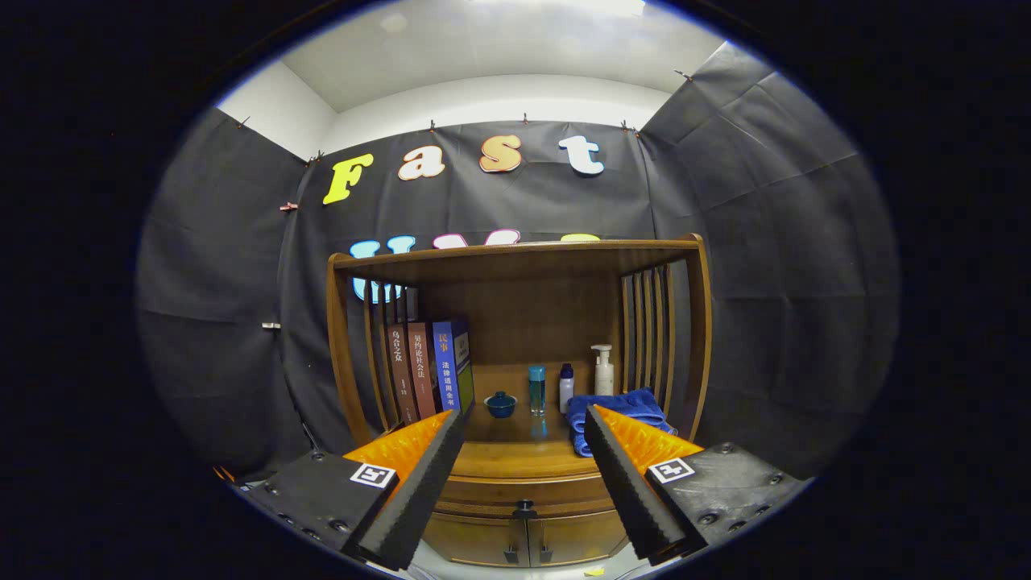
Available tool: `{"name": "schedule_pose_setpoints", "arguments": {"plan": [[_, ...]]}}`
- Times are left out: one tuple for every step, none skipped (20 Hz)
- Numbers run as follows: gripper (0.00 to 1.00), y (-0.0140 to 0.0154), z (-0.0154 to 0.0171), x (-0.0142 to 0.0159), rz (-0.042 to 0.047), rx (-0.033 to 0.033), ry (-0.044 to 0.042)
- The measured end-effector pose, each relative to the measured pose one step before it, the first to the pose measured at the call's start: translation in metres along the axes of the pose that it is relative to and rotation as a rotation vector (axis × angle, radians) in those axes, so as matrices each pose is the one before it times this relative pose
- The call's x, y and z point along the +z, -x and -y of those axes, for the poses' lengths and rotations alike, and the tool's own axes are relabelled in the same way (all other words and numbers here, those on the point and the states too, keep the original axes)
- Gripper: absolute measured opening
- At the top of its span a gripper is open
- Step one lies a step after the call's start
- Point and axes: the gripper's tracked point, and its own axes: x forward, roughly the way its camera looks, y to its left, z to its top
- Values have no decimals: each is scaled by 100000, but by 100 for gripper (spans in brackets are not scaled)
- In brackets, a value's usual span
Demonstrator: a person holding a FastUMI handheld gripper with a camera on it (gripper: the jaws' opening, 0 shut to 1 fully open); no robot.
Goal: Pull open the drawer, take out the items inside it, and place them on the countertop above the cabinet.
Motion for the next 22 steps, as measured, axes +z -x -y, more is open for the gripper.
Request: {"name": "schedule_pose_setpoints", "arguments": {"plan": [[98, 32, 23, 42, 14, -67, -13], [98, 31, -19, -2, 51, 35, -58], [98, 8, 11, 25, 85, 18, -13], [98, 50, 49, 32, 67, -21, 14], [98, -6, -25, -31, -32, 15, 21], [98, -19, -13, 21, -39, -48, 24], [98, -33, 23, 44, -40, -45, -18], [98, -5, -26, 4, -31, -97, -9], [98, 78, -6, 5, 20, -69, -48], [98, 18, 74, 25, 61, -95, -8], [98, 19, 12, 41, 70, -1, 19], [98, 72, -13, -32, 41, -8, 47], [98, 82, -11, 16, 74, 34, -4], [98, -33, -169, 59, 61, 69, -12], [98, -34, -79, 72, 28, 253, -37], [98, 29, -93, -18, -137, 171, 147], [98, -5, -150, -52, -103, 202, 351], [98, 13, -65, -77, -72, 132, 388], [98, -2, -26, 11, -39, -43, 299], [98, 18, 55, -7, -81, 51, -15], [98, 41, 5, -14, 11, 106, -161], [98, -19, -182, -189, -80, 121, 55]]}}
